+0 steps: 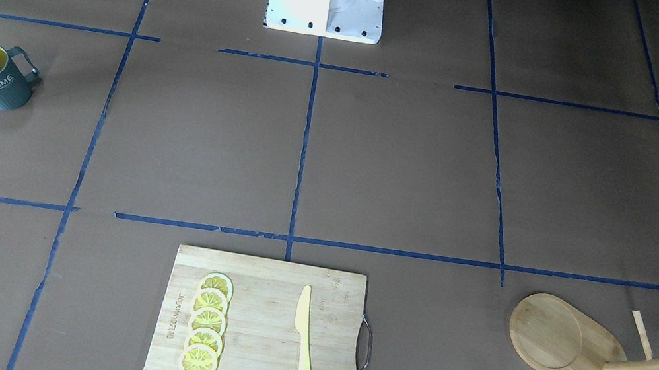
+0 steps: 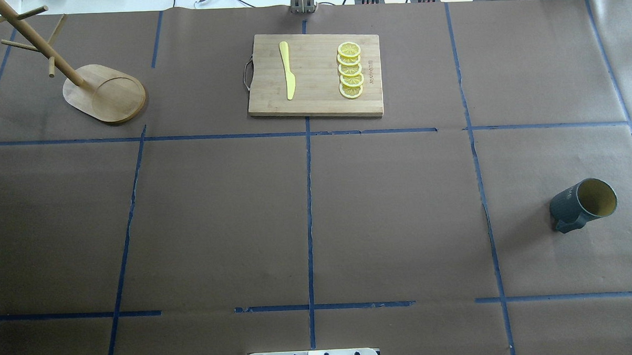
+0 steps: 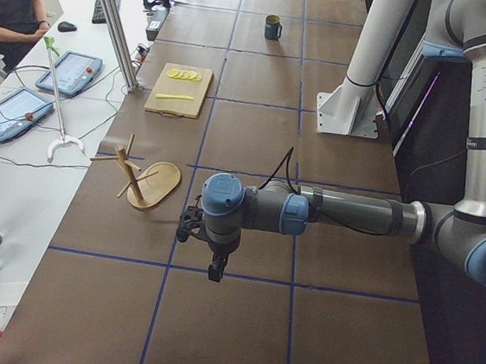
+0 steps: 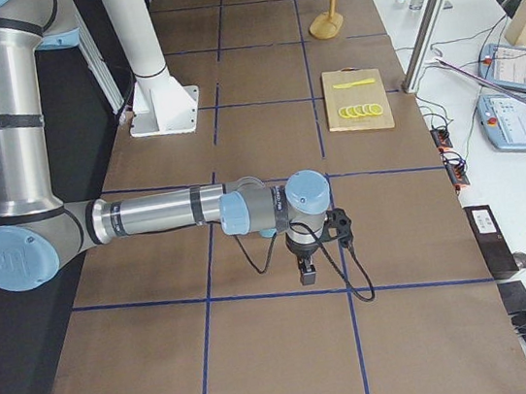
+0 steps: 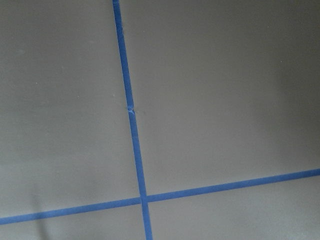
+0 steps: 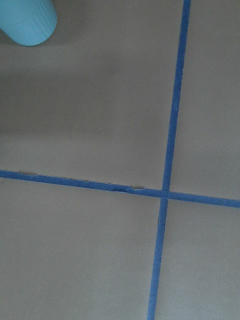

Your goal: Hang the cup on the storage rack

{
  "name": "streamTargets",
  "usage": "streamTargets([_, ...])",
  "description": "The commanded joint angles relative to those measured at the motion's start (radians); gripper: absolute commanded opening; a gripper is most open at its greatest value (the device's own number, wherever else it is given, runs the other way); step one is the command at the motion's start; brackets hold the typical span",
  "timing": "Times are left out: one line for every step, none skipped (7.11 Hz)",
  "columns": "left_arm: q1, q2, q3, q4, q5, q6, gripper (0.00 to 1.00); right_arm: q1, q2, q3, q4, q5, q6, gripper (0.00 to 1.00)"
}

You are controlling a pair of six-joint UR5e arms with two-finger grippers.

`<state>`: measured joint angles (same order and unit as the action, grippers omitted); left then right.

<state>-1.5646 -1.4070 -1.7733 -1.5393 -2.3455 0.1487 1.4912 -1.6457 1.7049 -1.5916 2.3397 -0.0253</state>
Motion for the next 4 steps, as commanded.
streamTargets([0.001,0.000,-0.026,0.013,0.005,-0.003,1.00,0.000,-0.002,-0.001,0.008,0.000,0.001,1.00])
streamTargets([0.002,0.008,-0.028,0.014,0.008,-0.003,1.00,0.000,-0.005,-0.001,0.013,0.003,0.004,1.00])
streamTargets([0.002,0.014,-0.014,0.014,0.003,-0.009,1.00,0.000,-0.005,-0.001,0.013,0.010,0.002,1.00])
streamTargets([0.000,0.028,-0.020,0.010,0.000,-0.012,1.00,-0.002,-0.005,0.001,0.013,0.010,0.004,1.00])
